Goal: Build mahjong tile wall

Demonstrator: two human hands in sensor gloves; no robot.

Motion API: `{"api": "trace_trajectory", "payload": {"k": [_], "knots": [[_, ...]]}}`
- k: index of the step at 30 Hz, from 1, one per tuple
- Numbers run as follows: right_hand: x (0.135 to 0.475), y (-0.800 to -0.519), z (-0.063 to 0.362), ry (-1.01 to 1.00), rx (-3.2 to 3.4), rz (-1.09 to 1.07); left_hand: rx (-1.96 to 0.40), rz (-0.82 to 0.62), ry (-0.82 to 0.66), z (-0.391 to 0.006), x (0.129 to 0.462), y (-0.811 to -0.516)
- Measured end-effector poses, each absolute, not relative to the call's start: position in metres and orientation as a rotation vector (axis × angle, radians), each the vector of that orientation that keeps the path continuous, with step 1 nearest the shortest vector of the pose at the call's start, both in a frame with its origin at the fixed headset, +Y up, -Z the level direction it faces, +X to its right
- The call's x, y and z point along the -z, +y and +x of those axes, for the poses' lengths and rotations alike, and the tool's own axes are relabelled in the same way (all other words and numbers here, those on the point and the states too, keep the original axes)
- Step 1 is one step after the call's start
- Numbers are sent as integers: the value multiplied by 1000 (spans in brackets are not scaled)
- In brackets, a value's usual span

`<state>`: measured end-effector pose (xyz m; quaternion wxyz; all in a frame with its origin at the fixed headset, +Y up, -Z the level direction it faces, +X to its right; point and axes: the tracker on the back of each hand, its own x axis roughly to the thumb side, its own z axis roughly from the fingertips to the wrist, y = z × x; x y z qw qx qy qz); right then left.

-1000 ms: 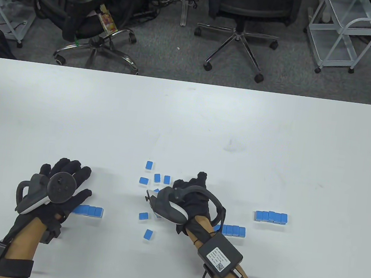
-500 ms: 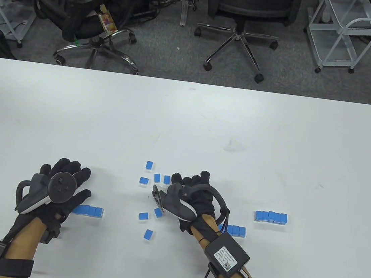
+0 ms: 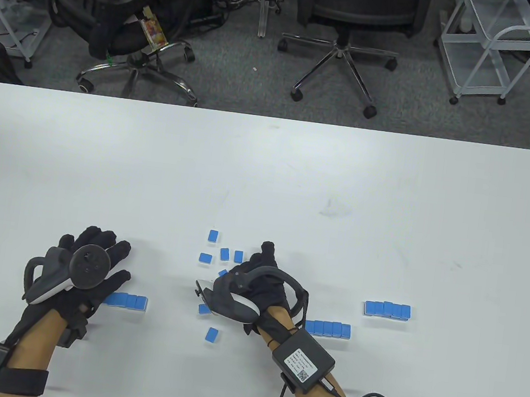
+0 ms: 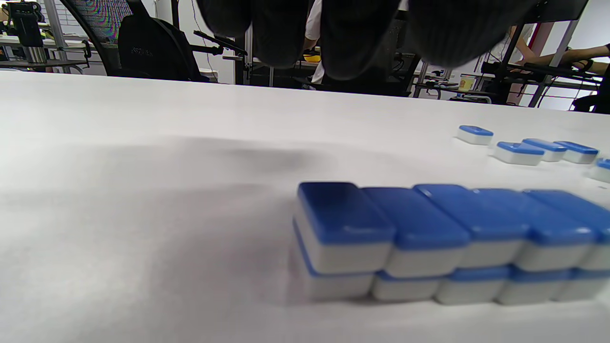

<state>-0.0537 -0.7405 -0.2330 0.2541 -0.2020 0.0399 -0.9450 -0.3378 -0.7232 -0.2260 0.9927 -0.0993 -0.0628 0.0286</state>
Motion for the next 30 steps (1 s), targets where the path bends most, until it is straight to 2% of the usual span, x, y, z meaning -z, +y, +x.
{"api": "trace_trajectory", "payload": {"k": [4,7,10,16,17,21,30], "knots": [[243,-717,-32,109,2693,-387,-54,-198,-126,-338,225,-723],[254,-704,-5,-53,2767,-186,-60,-206,-124,-337,226,-724],[263,-710,16,-166,2817,-66,-52,-209,-123,-337,225,-724],[275,-735,22,-343,2848,-32,-57,-221,-118,-337,225,-726],[274,-735,20,-279,2842,-31,-55,-226,-115,-338,226,-727],[276,-740,19,-247,2805,-29,-61,-229,-113,-338,225,-726],[282,-749,21,-336,2885,-34,-62,-224,-118,-338,225,-725]]}}
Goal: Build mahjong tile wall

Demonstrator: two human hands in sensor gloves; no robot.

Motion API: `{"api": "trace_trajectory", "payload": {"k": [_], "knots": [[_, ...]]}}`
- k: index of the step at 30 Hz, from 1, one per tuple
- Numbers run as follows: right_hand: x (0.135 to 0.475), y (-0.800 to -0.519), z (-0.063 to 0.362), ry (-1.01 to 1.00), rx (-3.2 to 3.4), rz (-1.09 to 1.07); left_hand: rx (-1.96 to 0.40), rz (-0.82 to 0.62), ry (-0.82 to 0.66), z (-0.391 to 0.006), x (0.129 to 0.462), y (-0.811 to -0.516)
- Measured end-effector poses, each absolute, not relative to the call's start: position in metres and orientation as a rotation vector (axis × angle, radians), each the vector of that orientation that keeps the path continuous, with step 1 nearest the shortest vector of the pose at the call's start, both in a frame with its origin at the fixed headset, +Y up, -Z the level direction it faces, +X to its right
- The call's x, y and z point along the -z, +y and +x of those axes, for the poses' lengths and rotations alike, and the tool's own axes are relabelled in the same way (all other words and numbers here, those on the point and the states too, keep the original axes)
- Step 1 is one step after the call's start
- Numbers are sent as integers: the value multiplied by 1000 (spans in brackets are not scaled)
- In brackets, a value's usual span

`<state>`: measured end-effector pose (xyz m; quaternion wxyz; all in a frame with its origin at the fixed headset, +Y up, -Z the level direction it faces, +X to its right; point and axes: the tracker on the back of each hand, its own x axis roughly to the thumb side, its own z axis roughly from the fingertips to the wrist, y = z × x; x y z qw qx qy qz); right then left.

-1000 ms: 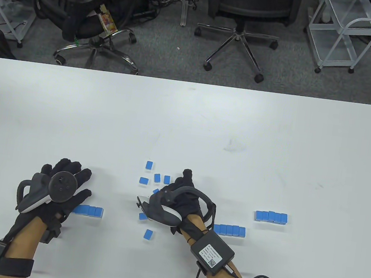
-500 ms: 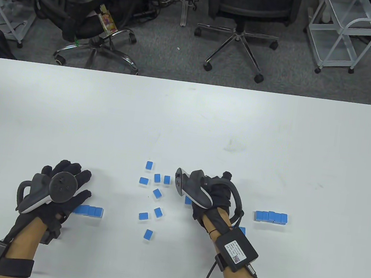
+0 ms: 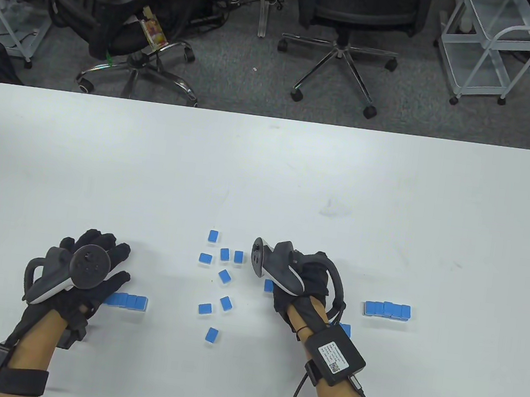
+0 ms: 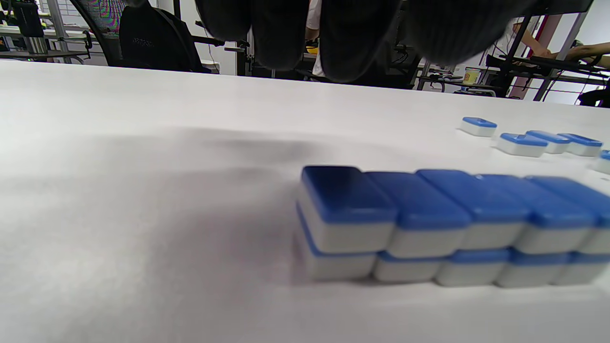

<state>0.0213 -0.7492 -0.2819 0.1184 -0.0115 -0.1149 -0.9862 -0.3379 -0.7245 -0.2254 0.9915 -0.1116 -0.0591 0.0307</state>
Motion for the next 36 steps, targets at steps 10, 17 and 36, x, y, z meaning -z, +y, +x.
{"api": "trace_trajectory", "payload": {"k": [10,17,36], "knots": [[283,-749,22,-374,2938,-39,-64,-225,-118,-338,225,-724],[282,-749,20,-379,2937,-57,-63,-223,-118,-338,225,-724],[278,-734,19,-354,2978,-80,-64,-224,-121,-337,225,-724]]}}
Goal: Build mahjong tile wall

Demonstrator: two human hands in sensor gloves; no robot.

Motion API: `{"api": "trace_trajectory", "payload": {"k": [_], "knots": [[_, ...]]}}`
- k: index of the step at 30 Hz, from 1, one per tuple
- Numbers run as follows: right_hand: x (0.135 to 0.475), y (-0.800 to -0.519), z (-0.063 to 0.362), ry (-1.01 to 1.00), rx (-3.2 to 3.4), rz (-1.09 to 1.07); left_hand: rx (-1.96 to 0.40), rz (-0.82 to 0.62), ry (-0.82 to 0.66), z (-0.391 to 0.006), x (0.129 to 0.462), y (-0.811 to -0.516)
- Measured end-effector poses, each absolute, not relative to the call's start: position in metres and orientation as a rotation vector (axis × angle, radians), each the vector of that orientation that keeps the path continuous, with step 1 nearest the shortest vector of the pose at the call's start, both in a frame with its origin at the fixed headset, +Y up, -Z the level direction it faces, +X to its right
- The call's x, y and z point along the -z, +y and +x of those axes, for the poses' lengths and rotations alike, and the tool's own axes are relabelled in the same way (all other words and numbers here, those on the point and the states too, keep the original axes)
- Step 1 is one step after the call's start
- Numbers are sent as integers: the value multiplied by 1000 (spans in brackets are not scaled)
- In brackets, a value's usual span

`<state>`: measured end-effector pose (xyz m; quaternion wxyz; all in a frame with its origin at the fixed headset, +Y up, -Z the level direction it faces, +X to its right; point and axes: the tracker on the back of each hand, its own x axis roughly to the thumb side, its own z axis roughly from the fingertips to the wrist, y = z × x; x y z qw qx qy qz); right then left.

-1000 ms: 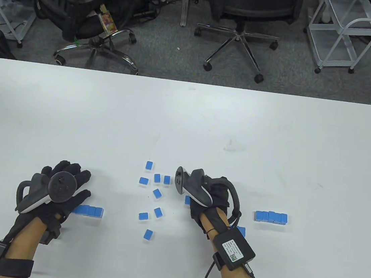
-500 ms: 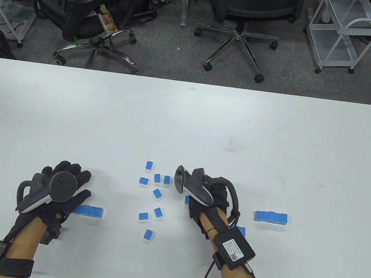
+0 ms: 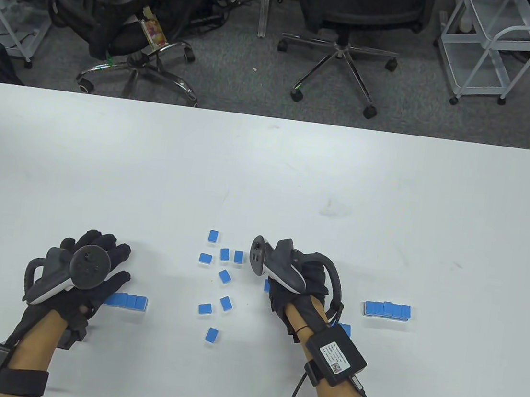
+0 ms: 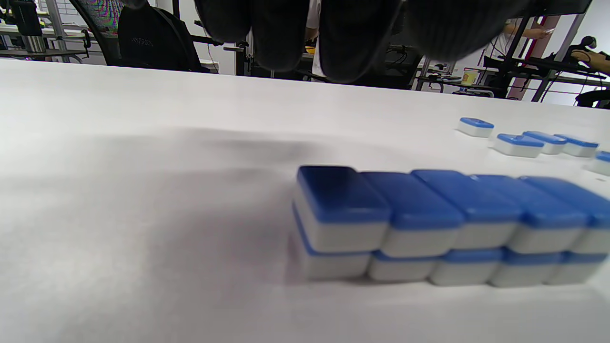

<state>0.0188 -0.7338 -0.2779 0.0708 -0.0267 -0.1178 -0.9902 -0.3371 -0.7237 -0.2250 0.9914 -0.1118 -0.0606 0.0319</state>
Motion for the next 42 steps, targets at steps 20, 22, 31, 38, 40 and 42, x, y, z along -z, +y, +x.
{"api": "trace_trajectory", "payload": {"k": [20,22,31,38,40,42], "knots": [[205,-754,-86,-29,2501,-776,-70,-225,-126,-336,226,-724],[204,-756,-85,-38,2496,-772,-71,-229,-125,-336,226,-724],[234,-717,-19,36,2663,-355,-64,-226,-129,-335,225,-724],[253,-735,25,-110,2611,-102,-67,-231,-127,-335,225,-724],[255,-743,28,-167,2636,-105,-65,-237,-127,-335,225,-725],[256,-747,27,-203,2634,-106,-63,-237,-126,-335,225,-724]]}}
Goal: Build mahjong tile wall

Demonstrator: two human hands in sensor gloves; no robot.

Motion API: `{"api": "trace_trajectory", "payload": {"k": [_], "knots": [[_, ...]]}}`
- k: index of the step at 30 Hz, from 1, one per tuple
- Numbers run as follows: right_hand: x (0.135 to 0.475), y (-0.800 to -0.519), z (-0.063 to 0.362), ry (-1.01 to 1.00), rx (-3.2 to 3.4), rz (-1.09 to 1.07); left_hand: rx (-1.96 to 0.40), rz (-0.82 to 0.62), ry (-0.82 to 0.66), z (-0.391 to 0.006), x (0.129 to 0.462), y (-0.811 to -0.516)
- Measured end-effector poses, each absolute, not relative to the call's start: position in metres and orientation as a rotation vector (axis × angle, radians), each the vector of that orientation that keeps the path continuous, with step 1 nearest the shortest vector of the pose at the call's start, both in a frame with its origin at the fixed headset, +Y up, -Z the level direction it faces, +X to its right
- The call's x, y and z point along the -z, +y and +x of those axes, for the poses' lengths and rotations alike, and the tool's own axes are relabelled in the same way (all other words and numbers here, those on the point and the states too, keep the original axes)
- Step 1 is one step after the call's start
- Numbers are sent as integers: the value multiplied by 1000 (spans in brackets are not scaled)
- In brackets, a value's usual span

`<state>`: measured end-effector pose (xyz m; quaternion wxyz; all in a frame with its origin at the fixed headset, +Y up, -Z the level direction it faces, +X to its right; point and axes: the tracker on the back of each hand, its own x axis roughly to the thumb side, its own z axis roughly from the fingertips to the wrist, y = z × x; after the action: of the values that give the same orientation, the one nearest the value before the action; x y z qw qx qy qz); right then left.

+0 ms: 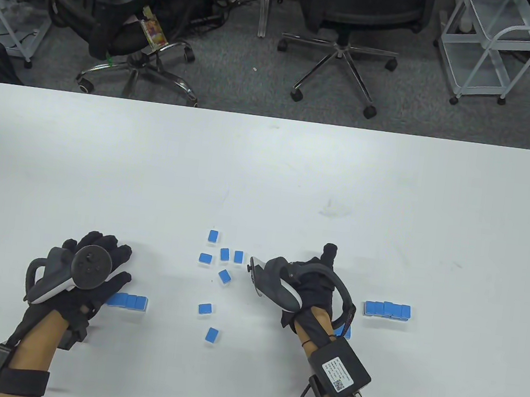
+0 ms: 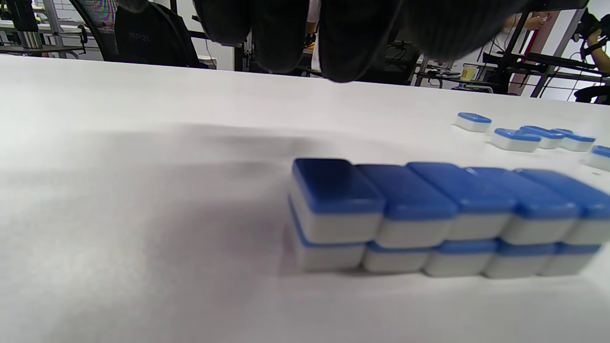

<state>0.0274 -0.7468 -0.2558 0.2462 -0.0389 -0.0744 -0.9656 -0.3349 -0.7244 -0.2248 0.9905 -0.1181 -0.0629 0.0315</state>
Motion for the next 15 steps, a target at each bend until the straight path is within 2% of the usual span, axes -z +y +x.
{"api": "trace_trajectory", "payload": {"k": [15], "knots": [[259,-759,24,-197,2674,-174,-67,-239,-130,-335,225,-725]]}}
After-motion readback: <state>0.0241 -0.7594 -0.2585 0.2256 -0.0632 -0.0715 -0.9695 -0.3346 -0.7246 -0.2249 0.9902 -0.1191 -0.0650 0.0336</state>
